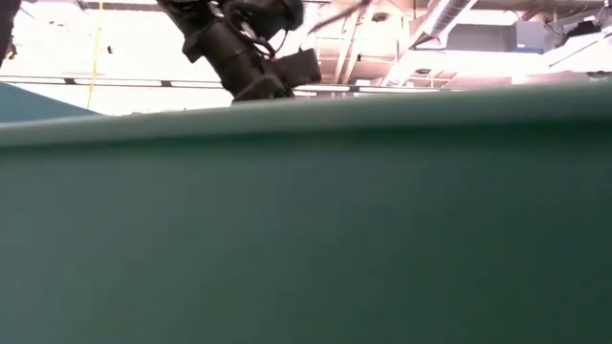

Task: Sort crayons
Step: Put the orange crayon into the orange basket, then put the blue crayon into the blue bin

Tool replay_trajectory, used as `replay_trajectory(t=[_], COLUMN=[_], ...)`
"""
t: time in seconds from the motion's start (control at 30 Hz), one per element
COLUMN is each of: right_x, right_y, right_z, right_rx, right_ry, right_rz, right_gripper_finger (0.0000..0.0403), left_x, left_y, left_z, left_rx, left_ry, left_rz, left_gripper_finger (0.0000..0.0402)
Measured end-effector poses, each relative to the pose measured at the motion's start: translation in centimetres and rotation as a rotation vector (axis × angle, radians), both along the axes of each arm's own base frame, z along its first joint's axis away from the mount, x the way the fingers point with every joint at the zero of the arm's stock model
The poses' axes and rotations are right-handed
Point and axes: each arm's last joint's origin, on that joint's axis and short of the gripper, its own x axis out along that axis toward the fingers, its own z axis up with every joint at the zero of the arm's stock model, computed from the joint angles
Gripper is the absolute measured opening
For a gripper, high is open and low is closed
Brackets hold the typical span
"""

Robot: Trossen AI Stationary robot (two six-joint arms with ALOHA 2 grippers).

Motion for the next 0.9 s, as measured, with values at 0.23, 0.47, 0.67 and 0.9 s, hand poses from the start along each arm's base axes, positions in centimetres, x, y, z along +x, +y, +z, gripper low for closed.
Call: replay_trajectory(t=[0.23,0.47,0.67,0.9], right_x=[-0.9,-1.9,-2.8,-5.3], right_y=[0.6,1.1,1.4,2.7], right_z=[0.5,0.4,0.2,0.0], right_rx=[0.015,0.047,0.099,0.173], right_ry=[-0.014,0.053,0.174,0.334], right_rz=[-0.006,-0.006,-0.006,0.031], right_gripper_finger=[0.0132,0.0132,0.0132,0.0132], left_x=[1.6,2.0,2.4,2.8], left_y=[0.2,0.2,0.1,-2.0], left_z=[-1.1,-0.5,0.5,1.8], left_rx=[-0.017,-0.025,-0.031,-0.034], left_ry=[0.167,0.178,0.163,0.183], left_rz=[0.011,0.032,0.041,-0.019], left_gripper_finger=[0.0017,0.0092,0.0152,0.0168])
